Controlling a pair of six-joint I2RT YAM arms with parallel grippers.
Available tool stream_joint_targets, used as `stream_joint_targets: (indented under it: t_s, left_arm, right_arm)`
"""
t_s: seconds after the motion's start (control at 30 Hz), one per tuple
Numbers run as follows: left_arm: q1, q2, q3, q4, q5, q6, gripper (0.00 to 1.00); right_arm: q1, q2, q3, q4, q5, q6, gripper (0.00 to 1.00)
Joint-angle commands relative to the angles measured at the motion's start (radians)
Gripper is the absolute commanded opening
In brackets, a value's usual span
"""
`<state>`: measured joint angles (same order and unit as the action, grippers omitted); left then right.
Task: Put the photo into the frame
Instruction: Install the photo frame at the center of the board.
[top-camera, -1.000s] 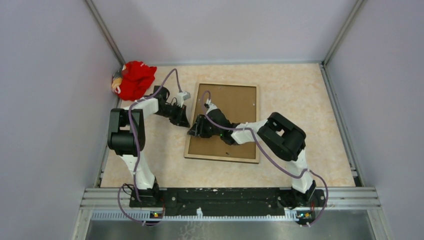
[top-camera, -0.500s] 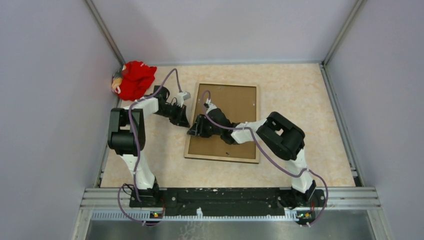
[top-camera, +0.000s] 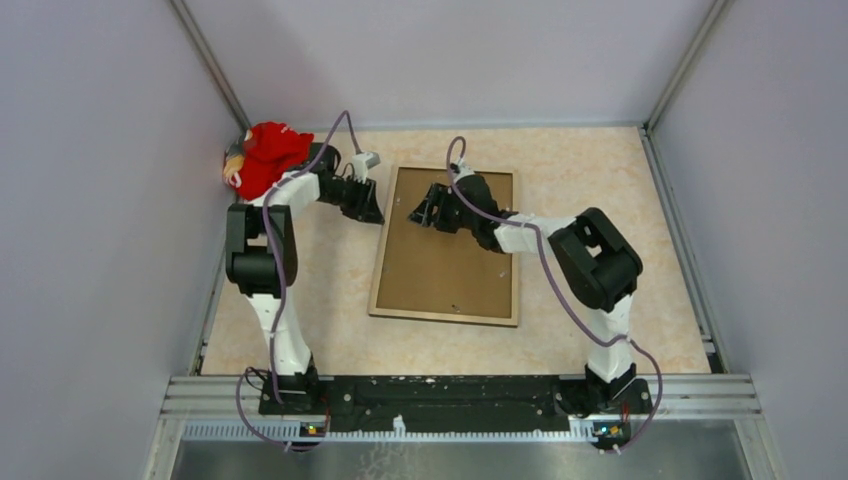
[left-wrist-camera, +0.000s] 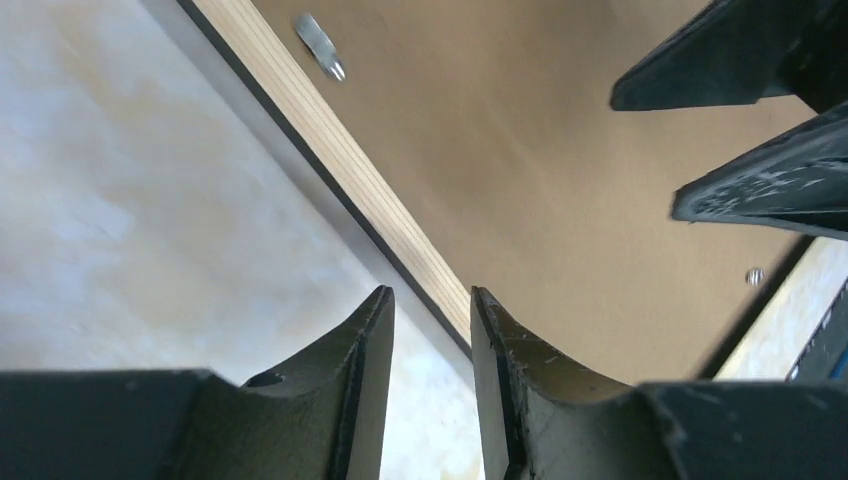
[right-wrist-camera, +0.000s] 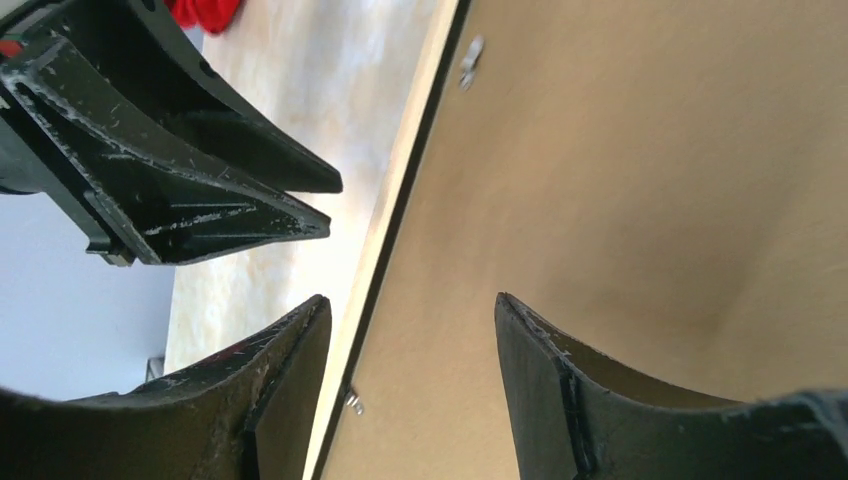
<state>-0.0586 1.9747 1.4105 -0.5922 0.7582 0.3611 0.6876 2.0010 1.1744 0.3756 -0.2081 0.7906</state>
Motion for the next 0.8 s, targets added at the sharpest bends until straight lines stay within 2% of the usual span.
stream_joint_targets:
  t_s: [0.0, 0.13, 0.23, 0.5, 0.77]
  left_arm:
    - [0.006, 0.104, 0.132, 0.043, 0.031, -0.115, 0.41]
    - [0.005, 0.206, 0.257, 0.026, 0.090, -0.173, 0.40]
    - [0.002, 0.241, 0.290, 0.027, 0.100, -0.184, 0.37]
    - [0.000, 0.262, 0.253, 0.040, 0.099, -0.178, 0.21]
    - [0.000, 0.251, 0.186, 0.066, 0.101, -0.177, 0.17]
  right_arm:
    - [-0.054, -0.031, 0.074, -0.014, -0.028, -0.052, 0.62]
    - [-0.090, 0.038, 0.146, -0.046, -0.059, -0.061, 0.62]
    - [-0.098, 0.089, 0.195, -0.055, -0.068, -0.069, 0.63]
    - [-0.099, 0.243, 0.354, -0.087, -0.119, -0.067, 0.61]
    - [-0.097, 0.344, 0.467, -0.090, -0.179, -0.020, 0.50]
